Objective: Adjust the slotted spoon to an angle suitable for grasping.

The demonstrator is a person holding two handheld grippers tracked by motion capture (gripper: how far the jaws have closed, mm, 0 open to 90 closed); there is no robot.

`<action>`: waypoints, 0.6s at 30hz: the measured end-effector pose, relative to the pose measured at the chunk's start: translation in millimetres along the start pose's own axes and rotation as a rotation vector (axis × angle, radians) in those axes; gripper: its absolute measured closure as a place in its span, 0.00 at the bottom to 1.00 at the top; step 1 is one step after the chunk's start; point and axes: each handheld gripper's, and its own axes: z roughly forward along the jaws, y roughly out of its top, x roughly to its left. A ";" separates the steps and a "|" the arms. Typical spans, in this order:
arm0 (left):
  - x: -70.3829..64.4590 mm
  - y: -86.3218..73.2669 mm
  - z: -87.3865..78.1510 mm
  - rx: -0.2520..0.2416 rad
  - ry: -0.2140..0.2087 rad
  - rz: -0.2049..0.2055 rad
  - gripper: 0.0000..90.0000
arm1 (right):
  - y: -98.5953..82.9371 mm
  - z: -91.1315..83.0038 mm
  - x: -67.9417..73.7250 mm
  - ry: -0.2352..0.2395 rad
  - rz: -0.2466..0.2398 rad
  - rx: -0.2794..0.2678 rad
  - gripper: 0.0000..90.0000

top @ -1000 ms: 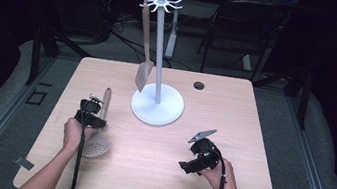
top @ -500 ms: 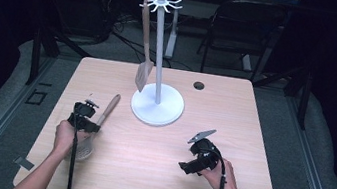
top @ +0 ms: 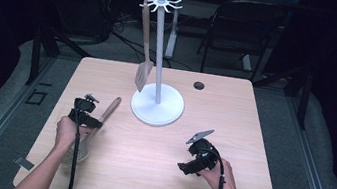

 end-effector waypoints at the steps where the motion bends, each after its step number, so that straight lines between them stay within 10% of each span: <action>1: 0.6 3.2 1.1 0.006 -0.005 -0.002 0.63 | -0.1 0.5 -0.4 0.000 -0.004 -0.004 0.18; 18: -4.2 12.5 16.1 0.058 0.050 0.033 0.76 | -0.5 1.4 -1.4 0.004 0.006 -0.001 0.18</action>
